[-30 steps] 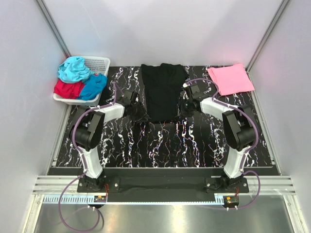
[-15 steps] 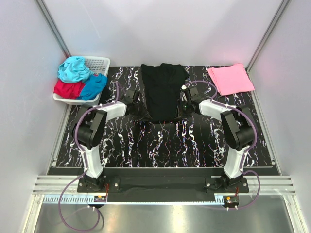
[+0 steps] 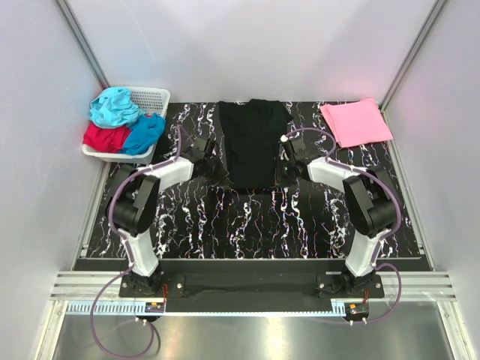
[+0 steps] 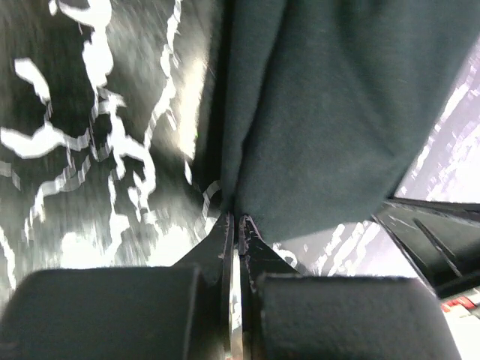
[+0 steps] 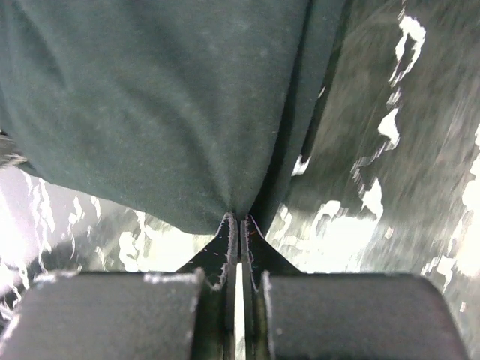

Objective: Fold and stack the t-shirts
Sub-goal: Fold the tshirt

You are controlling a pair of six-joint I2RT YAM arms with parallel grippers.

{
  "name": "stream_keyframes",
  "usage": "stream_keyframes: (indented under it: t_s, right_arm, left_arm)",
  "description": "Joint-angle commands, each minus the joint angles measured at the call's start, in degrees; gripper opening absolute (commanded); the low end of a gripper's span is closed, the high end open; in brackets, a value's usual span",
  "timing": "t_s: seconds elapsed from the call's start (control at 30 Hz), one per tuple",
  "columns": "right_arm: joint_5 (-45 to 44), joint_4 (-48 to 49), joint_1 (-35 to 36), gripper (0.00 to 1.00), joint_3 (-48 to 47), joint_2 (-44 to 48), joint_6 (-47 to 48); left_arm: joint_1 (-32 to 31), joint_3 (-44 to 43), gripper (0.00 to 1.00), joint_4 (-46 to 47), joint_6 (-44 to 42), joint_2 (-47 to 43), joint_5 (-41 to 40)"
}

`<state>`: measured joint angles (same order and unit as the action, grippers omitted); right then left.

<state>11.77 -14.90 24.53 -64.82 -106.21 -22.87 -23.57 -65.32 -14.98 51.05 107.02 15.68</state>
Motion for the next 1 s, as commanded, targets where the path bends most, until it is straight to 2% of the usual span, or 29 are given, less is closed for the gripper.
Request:
stream_keyframes:
  t_s: [0.0, 0.2, 0.43, 0.57, 0.8, 0.97]
  right_arm:
    - [-2.89, -2.24, 2.62, 0.00, 1.62, 7.49, -0.94]
    - [-5.96, -5.84, 6.22, 0.00, 5.31, 16.45, -2.53]
    - [-9.21, -11.90, 9.82, 0.00, 7.95, 25.61, -4.63]
    - [-11.24, -15.68, 12.11, 0.00, 8.39, 29.65, -5.86]
    - [-14.32, -22.28, 15.89, 0.00, 7.25, 35.01, -8.33]
    - [-17.13, -24.21, 16.25, 0.00, 4.62, 35.20, -7.28]
  left_arm:
    - [-1.56, 0.89, 0.00, -1.80, -0.16, -8.05, -3.37]
    - [-6.48, 5.46, 0.00, -5.93, 0.54, -17.54, -8.38]
    - [-14.12, 14.94, 0.00, -7.16, 7.04, -28.95, -12.25]
    - [-16.85, 17.33, 0.00, -9.09, 9.07, -33.19, -15.06]
    - [-17.56, 15.93, 0.00, -16.20, 9.77, -38.72, -21.73]
    - [-17.56, 11.54, 0.00, -18.41, 8.20, -39.35, -25.96]
